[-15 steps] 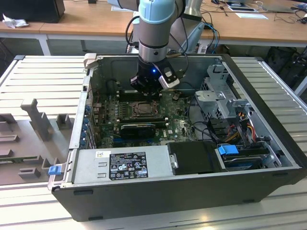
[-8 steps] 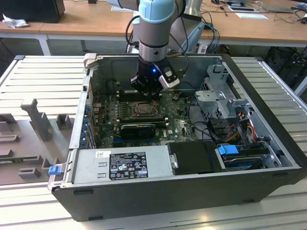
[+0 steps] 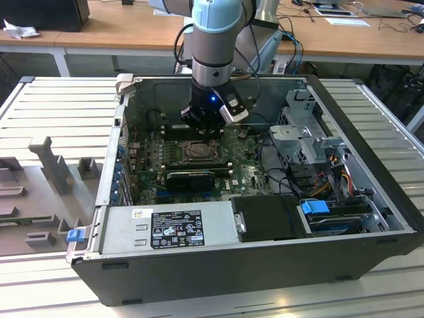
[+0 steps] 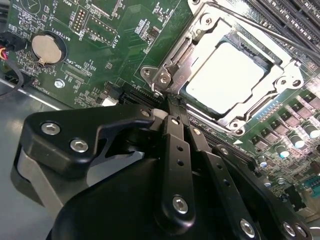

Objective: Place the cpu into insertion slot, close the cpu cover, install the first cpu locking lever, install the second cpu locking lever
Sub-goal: 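Install the first cpu locking lever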

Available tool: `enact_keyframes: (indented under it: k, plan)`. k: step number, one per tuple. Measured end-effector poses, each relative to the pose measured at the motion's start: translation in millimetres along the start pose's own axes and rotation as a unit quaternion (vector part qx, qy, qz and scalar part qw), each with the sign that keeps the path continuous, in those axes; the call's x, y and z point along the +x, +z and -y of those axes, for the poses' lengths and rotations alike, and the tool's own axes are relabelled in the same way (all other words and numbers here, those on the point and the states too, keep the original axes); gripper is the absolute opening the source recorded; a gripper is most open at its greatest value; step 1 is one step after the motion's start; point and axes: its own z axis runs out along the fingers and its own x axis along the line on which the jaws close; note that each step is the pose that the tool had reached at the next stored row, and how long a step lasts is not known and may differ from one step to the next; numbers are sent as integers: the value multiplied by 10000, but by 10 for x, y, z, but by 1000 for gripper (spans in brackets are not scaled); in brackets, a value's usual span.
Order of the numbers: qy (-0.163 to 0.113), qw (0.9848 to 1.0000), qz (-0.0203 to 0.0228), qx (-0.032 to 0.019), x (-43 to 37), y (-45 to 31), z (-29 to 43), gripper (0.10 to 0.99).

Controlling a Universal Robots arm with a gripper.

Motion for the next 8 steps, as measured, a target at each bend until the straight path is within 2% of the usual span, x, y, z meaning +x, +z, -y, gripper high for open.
enact_keyframes:
  k: [2, 5, 6, 7, 8]
  plan:
    - [0, 10000, 3, -30, -1, 0, -1, 106]
    - [0, 10000, 4, -42, -2, -22, -3, 106]
    - [0, 10000, 3, -42, -2, -59, -6, 106]
    - [0, 10000, 3, -41, -4, -178, -17, 106]
    - [-1, 10000, 3, -43, -4, -180, -9, 106]
